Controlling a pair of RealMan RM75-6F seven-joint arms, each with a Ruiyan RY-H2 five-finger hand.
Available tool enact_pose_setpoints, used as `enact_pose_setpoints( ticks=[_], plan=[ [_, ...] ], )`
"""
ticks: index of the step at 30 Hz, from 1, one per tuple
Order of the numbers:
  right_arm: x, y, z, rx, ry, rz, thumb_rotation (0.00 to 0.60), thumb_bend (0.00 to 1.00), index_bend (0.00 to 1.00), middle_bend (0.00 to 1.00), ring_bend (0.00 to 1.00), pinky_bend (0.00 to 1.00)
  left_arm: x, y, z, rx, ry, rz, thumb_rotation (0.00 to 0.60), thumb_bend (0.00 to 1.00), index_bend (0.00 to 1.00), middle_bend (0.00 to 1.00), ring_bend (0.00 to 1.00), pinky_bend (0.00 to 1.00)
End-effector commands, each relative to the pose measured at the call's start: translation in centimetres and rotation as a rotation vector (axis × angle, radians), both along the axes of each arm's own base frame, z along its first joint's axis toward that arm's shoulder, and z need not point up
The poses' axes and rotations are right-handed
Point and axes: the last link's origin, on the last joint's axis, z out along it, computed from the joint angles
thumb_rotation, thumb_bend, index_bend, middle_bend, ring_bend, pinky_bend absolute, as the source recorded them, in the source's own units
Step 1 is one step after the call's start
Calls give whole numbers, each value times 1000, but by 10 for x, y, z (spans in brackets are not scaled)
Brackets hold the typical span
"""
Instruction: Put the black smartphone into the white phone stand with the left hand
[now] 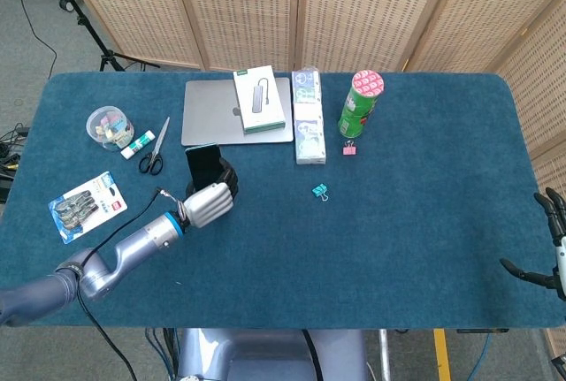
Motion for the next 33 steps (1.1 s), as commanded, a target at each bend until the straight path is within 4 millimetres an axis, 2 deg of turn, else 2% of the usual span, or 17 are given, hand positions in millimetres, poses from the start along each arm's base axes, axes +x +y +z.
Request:
enact_pose_setpoints(
  ticks=[1,10,13,16,20,23,26,33],
  plan=[
    [0,0,0,1,-2,-1,600,0,0,0,0,0,0,0,-2,0,5,1,600,0,525,417,340,347],
    [0,0,0,4,-6,-1,600,0,0,0,0,0,0,-2,-11,6,11,-3,600,0,525,416,340,347],
    [0,0,1,5,-7,-1,600,0,0,0,0,0,0,-2,-13,16,11,2,600,0,512,387,340,347],
    [0,0,1,5,-9,-2,600,0,0,0,0,0,-2,-3,-15,33,11,16,600,0,440,283,313,347],
    [0,0,1,6,-11,-1,600,0,0,0,0,0,-2,-4,-16,39,7,39,600,0,337,100,163,339],
    [0,0,1,7,-12,-1,600,0,0,0,0,0,-3,-5,-16,51,4,57,600,0,278,32,100,323],
    [0,0,2,7,-12,-1,600,0,0,0,0,0,-2,-6,-16,59,2,69,600,0,226,2,54,322],
    [1,1,2,8,-13,0,600,0,0,0,0,0,-2,-9,-15,63,-2,82,600,0,96,0,10,317]
  ],
)
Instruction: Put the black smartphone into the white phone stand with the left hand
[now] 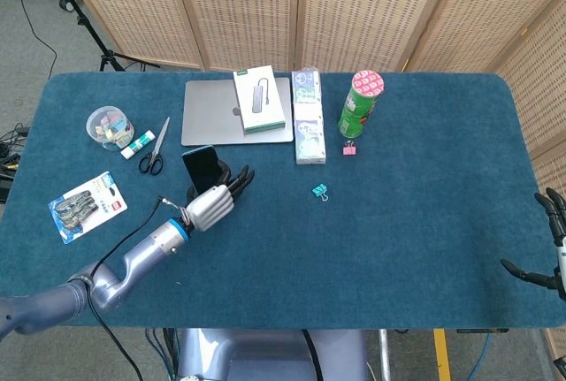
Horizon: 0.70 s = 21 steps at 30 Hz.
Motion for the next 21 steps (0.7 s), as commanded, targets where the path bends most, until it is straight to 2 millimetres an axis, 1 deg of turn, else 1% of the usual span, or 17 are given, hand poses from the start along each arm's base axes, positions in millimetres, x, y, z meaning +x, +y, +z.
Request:
enact_pose_setpoints(
  ticks=[1,5,11,17,21],
  plan=[
    [0,0,0,0,0,0,600,0,0,0,0,0,0,0,1,6,-2,10,600,0,72,0,5,307],
    [0,0,1,0,-1,-1,600,0,0,0,0,0,-1,-1,3,9,0,34,600,0,3,0,0,262],
    [0,0,1,1,-3,-2,600,0,0,0,0,0,2,-6,7,1,-5,28,600,0,0,0,0,192],
    [1,1,1,4,-3,0,600,0,0,0,0,0,3,-11,10,-22,-6,20,600,0,0,0,0,190],
    [1,2,1,3,-4,1,600,0,0,0,0,0,6,-19,15,-50,-42,10,600,0,0,0,0,188]
  ],
)
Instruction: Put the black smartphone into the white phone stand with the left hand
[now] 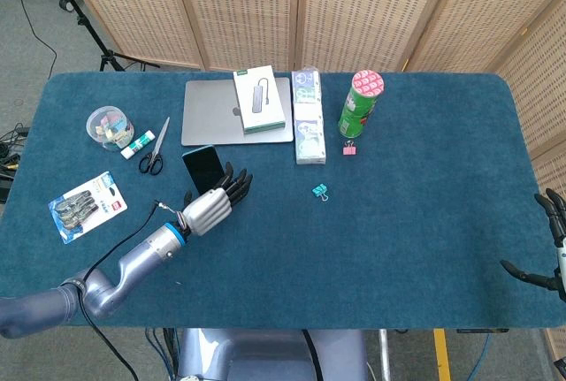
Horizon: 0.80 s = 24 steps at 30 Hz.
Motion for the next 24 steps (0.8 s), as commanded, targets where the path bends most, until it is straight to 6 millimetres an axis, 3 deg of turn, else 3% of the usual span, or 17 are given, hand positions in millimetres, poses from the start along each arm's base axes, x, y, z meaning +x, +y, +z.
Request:
enact_pose_setpoints(
  ticks=[1,8,12,15,24],
  plan=[
    [0,0,0,1,0,0,600,0,0,0,0,0,3,-8,6,-25,-43,-4,600,0,0,0,0,183],
    [1,1,0,1,1,3,600,0,0,0,0,0,5,-30,37,-112,-246,32,600,0,0,0,0,162],
    [2,2,-2,5,4,6,600,0,0,0,0,0,-8,-41,66,-154,-494,125,600,0,0,0,0,159],
    [2,2,-2,4,8,7,600,0,0,0,0,0,-30,-49,90,-170,-706,229,600,0,0,0,0,159],
    [5,2,-5,6,21,12,600,0,0,0,0,0,-115,-75,139,-47,-1076,411,600,0,0,0,0,159]
  ],
)
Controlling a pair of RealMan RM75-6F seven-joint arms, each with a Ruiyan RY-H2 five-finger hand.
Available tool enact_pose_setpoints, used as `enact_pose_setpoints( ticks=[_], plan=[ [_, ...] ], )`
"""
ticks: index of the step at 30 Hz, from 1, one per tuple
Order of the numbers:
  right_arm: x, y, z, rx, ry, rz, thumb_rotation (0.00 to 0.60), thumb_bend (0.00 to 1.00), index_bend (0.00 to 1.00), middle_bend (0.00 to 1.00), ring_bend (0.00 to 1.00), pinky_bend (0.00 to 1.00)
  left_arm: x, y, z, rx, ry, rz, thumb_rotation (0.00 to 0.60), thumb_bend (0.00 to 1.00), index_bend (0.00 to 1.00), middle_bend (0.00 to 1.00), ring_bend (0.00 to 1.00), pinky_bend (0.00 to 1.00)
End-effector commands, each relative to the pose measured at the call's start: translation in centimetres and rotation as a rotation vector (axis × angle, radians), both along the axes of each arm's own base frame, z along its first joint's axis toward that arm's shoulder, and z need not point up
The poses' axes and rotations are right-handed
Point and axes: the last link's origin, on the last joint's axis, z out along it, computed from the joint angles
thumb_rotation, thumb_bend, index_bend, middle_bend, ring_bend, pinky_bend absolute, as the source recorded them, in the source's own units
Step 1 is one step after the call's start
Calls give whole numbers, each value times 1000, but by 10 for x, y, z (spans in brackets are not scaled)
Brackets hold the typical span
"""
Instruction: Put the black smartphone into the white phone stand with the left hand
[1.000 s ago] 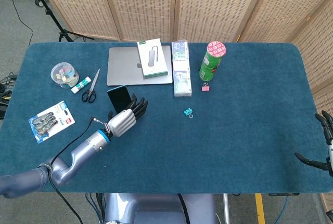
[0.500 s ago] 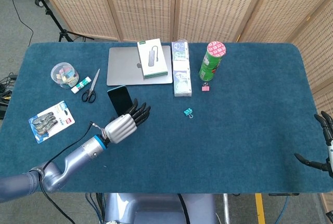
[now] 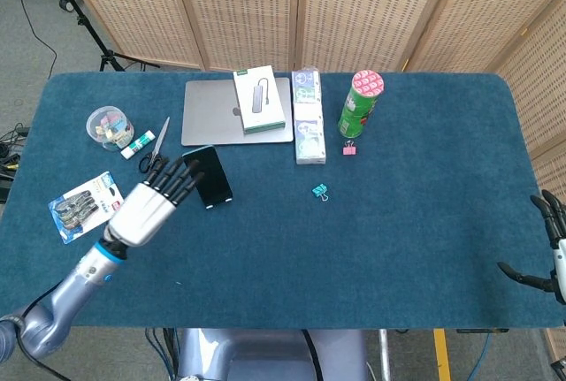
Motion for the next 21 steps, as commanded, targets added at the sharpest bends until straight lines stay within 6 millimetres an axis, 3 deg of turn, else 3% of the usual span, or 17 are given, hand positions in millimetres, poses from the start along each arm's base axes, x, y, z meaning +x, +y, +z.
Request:
enact_pose_setpoints(
  ticks=[1,7,10,13,21],
  plan=[
    [1,0,-1,1,4,2,600,0,0,0,0,0,-56,-27,34,100,-159,154,600,0,0,0,0,159],
    [6,3,-9,14,36,21,600,0,0,0,0,0,-91,-59,37,88,-392,360,600,0,0,0,0,124],
    [6,4,-11,2,63,23,600,0,0,0,0,0,-103,-73,39,124,-405,454,600,0,0,0,0,57],
    [5,4,-10,-27,108,22,600,0,0,0,0,0,-107,-83,41,151,-399,521,600,0,0,0,0,0],
    [6,2,-12,-115,214,54,600,0,0,0,0,0,-107,-98,54,118,-405,614,600,0,0,0,0,0]
  ],
)
